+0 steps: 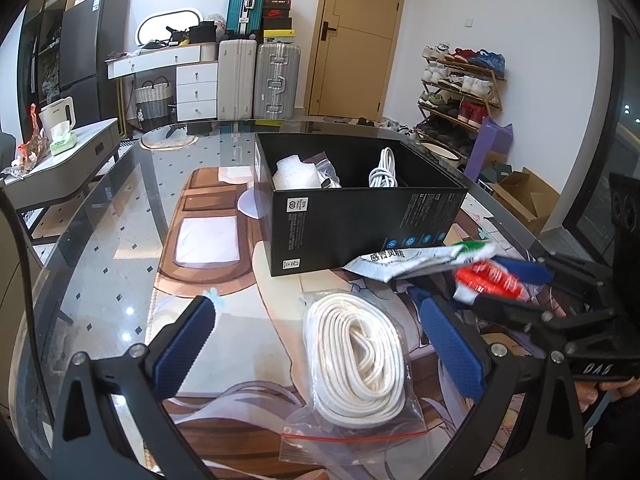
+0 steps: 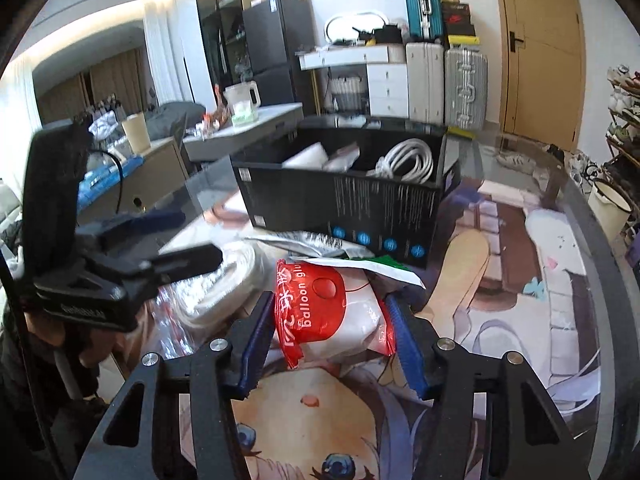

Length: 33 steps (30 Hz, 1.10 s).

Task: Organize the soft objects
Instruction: 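Grasp the bagged white rope with left tool while right tool grasps the red Balloon bag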

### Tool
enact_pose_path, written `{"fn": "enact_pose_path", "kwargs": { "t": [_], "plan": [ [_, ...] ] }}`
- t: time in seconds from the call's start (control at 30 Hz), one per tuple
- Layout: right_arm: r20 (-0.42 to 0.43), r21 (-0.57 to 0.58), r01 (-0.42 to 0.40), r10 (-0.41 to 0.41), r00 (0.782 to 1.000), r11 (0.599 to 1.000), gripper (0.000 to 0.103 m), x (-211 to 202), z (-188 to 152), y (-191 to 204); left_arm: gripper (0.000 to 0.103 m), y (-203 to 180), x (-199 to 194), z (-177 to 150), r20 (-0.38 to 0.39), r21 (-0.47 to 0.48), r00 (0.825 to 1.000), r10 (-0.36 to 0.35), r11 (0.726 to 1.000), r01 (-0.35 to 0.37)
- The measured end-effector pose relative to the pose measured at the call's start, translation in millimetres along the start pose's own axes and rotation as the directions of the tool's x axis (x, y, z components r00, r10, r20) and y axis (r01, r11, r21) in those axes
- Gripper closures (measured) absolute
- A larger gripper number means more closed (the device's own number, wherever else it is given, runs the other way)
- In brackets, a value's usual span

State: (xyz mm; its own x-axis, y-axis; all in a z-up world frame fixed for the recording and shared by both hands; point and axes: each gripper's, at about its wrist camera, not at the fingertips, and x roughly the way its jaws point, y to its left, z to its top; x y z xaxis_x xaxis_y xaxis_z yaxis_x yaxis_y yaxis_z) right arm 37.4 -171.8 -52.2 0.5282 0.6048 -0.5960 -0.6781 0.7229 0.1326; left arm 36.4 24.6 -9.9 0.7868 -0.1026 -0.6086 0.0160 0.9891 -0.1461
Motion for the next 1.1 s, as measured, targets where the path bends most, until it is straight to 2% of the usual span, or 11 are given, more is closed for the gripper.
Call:
{"fn": "enact_pose_path", "kwargs": {
  "t": [0.23, 0.43, 0.53, 0.77, 0.93, 1.03, 1.1],
  "plan": [
    [0.083, 0.0, -0.019, 0.019, 0.996, 1.0, 0.046, -19.3, 5.2, 3.2, 0.0, -3.4, -7.5, 0.5, 0.019, 0.003, 1.0, 0.018, 1.0, -0.018],
    [0.16, 0.003, -0.028, 0.028, 0.987, 1.0, 0.046, -38.4, 10.9, 5.2, 0.0, -17.2, -4.8, -1.1, -0.038, 0.054, 0.999, 0.004, 0.999, -0.002],
    [0.176, 0.005, -0.023, 0.022, 0.984, 1.0, 0.046, -44.2, 12.6, 4.8, 0.0, -23.0, 1.0, -4.7, -0.071, 0.074, 0.997, 0.004, 0.997, 0.001],
    [0.156, 0.007, -0.021, 0.02, 0.988, 1.0, 0.046, -40.4, 10.1, 4.7, 0.003, -26.6, 8.9, -9.3, -0.113, 0.091, 0.993, 0.016, 0.996, -0.005],
    [0.145, 0.001, -0.023, 0.022, 0.989, 1.0, 0.046, -38.2, 8.2, 6.0, 0.018, -23.8, 15.7, -11.7, -0.143, 0.081, 0.989, 0.024, 0.997, -0.012],
    [0.136, 0.006, -0.022, 0.021, 0.99, 1.0, 0.046, -36.1, 7.7, 5.5, 0.034, -24.5, 17.9, -12.4, -0.155, 0.081, 0.988, 0.01, 0.997, 0.002],
    [0.131, 0.011, -0.018, 0.016, 0.991, 1.0, 0.046, -35.3, 7.5, 5.0, 0.051, -23.7, 18.0, -11.3, -0.154, 0.078, 0.988, 0.008, 0.997, 0.004]
  ]
}}
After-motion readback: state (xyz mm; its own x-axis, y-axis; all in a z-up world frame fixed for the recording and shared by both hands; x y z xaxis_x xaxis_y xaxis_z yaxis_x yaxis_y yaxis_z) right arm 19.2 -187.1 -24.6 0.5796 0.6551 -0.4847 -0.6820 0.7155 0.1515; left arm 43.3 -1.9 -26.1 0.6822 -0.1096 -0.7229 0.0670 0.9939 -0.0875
